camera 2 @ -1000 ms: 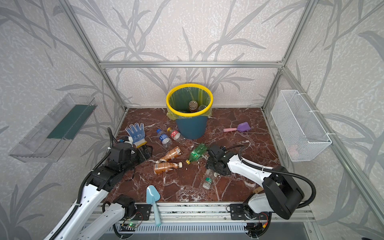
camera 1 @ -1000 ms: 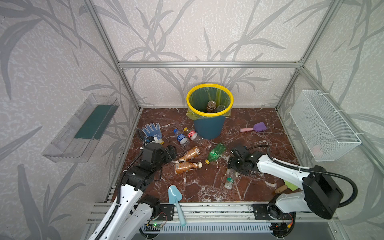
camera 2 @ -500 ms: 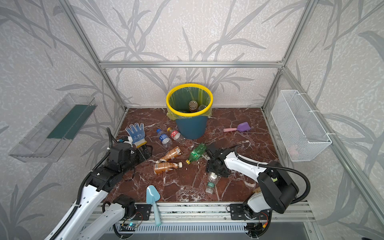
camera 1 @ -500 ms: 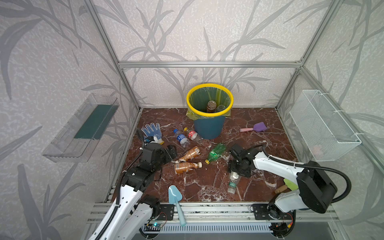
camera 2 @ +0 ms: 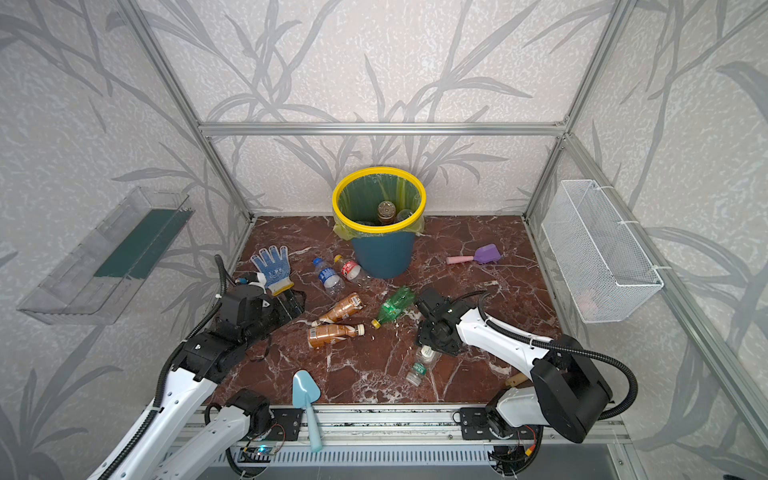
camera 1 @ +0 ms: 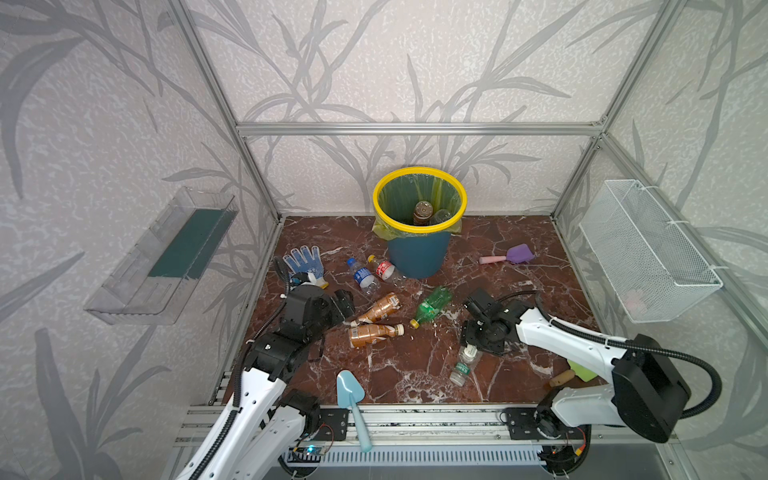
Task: Throw the plastic bottles in the bin
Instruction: 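Lift the clear square bottle off the table with the right gripper, then swing the clear square bottle over the bin and open the right gripper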
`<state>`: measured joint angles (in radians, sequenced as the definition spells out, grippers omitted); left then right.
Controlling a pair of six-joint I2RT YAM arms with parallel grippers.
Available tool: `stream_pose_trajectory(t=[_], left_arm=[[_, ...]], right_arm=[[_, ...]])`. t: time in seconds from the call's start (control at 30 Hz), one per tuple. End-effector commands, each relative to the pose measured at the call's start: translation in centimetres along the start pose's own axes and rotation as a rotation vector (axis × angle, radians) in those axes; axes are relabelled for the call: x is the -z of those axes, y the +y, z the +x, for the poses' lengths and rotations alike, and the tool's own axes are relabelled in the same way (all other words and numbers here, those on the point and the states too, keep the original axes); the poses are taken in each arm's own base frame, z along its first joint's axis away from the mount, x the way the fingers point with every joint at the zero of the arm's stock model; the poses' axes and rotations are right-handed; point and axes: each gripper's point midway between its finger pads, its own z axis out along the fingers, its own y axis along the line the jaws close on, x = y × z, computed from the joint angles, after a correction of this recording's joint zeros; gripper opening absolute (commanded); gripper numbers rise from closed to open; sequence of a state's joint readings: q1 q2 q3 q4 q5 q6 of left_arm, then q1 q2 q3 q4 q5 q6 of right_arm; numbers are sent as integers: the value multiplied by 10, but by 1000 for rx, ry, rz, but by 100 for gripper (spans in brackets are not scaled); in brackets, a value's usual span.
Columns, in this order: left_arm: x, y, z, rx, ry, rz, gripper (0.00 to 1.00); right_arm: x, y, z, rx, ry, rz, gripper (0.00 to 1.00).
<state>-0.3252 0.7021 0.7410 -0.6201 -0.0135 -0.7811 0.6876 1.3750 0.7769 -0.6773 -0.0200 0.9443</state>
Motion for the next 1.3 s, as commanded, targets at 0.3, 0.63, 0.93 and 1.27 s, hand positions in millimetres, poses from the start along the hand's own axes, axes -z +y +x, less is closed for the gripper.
stream_pose_trajectory(t=[0.3,0.63,0.93,1.27], left_arm=[[3,4,0,10,-9,-6,91],[2,4,0,11,-6,-8,91],[1,4,2,14,3,-11,91],[3,5,2,22,3,-9,91]], right_arm=[[-3,-11,7,11,22,44,55],[9,-15,7,-2,-33,-14,45],[52,-9,-8,-21,-164,-110,45],[175,37,-71,-36,-462,-377,47]])
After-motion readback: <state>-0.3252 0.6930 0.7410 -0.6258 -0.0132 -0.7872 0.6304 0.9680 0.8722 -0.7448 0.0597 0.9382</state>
